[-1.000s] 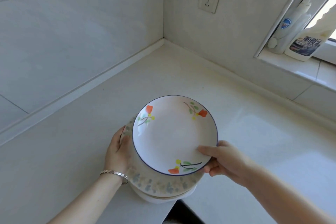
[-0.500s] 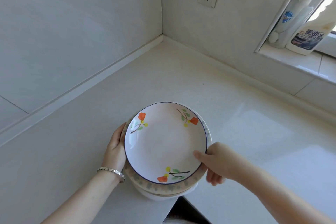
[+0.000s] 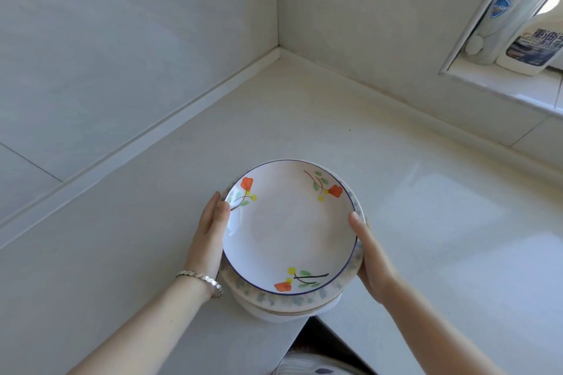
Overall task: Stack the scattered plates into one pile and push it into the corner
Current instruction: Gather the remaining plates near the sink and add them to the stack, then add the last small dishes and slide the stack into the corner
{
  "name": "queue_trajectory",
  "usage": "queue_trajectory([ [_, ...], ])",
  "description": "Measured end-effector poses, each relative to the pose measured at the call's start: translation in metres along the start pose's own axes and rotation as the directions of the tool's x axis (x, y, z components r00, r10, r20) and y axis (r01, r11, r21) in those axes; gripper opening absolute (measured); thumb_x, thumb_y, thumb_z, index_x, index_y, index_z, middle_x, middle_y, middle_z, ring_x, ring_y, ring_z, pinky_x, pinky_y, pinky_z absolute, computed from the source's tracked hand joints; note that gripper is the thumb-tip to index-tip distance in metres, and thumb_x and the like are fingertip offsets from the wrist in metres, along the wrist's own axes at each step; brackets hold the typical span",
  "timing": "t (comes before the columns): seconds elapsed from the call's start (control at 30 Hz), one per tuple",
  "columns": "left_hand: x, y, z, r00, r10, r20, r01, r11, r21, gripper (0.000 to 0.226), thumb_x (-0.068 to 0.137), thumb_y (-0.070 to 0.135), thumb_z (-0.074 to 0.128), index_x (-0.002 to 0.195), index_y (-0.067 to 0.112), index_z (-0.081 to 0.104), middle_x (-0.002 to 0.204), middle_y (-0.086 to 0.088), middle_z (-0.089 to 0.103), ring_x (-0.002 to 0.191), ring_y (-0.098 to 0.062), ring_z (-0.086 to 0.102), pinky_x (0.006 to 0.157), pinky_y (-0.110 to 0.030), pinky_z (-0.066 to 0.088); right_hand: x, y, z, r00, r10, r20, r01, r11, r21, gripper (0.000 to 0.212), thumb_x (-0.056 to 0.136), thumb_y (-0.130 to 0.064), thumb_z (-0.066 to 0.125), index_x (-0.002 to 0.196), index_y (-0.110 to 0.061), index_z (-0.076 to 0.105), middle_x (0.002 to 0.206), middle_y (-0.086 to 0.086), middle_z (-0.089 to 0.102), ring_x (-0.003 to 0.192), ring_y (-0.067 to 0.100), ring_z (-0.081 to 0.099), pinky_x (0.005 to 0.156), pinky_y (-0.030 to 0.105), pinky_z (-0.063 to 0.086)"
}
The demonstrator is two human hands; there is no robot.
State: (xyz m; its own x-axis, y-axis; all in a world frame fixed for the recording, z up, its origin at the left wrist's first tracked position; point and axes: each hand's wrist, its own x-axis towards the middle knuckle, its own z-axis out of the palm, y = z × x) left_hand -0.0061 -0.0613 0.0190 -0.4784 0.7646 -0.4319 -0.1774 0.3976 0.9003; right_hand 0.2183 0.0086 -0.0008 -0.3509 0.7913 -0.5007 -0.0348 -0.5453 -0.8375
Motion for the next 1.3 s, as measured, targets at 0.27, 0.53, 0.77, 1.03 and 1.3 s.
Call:
queue_trajectory([
  [0.27,-0.004,0.009,-0.001,1.0,-0.015,0.008,0.014,0.992,0.127,0.066,0.075,0.064,0.042,0.137,0.043,0.033,0.14,0.014,0.045,0.132,-0.013,0.042,0.112,-0.04,0.033,-0.004,-0.009,-0.004,0.998,0.07,0.005,-0.068,0.99,-0.125,0.077,0.052,-0.074,0.055,0.122,-0.043,0.046,0.128,-0.006,0.059,0.113,0.018,0.059,0.094,0.047,0.05],
  [0.53,-0.017,0.061,0.06,0.695,0.643,0.322,-0.571,0.221,0.791,0.046,0.08,0.036,0.04,0.102,0.004,0.065,0.1,-0.014,0.065,0.096,-0.037,0.057,0.087,-0.03,0.033,-0.024,-0.039,-0.065,0.965,0.124,-0.23,-0.172,0.965,-0.198,0.031,0.093,-0.04,0.047,0.1,-0.014,0.063,0.103,0.008,0.068,0.098,0.024,0.064,0.096,0.04,0.049],
  [0.77,-0.074,0.066,0.256,0.633,0.041,0.773,-0.742,0.317,0.591,0.018,0.089,0.02,0.045,0.082,0.015,0.06,0.076,-0.002,0.064,0.074,-0.023,0.059,0.072,-0.027,0.046,-0.101,-0.041,-0.193,0.888,0.206,-0.412,-0.2,0.978,0.057,0.015,0.091,-0.022,0.055,0.095,-0.01,0.064,0.092,0.012,0.071,0.085,0.022,0.069,0.076,0.031,0.053],
  [1.03,-0.172,-0.022,0.467,0.496,-0.319,0.808,-0.703,0.398,0.589,0.023,0.088,0.011,0.041,0.067,0.018,0.046,0.061,0.003,0.058,0.051,-0.009,0.055,0.047,-0.018,0.038,-0.262,0.013,-0.373,0.699,0.331,-0.634,-0.025,0.897,0.441,0.014,0.091,-0.016,0.05,0.086,-0.01,0.062,0.075,0.007,0.07,0.078,0.02,0.064,0.07,0.028,0.049],
  [1.3,-0.284,-0.091,0.593,0.397,-0.363,0.843,-0.76,0.385,0.524,0.021,0.089,0.01,0.044,0.069,0.018,0.049,0.063,0.002,0.061,0.056,-0.013,0.058,0.049,-0.019,0.037,-0.392,0.117,-0.509,0.423,0.727,-0.541,0.156,0.53,0.834,0.034,0.095,-0.034,0.039,0.091,-0.004,0.055,0.084,0.008,0.061,0.071,0.024,0.057,0.055,0.029,0.047],
])
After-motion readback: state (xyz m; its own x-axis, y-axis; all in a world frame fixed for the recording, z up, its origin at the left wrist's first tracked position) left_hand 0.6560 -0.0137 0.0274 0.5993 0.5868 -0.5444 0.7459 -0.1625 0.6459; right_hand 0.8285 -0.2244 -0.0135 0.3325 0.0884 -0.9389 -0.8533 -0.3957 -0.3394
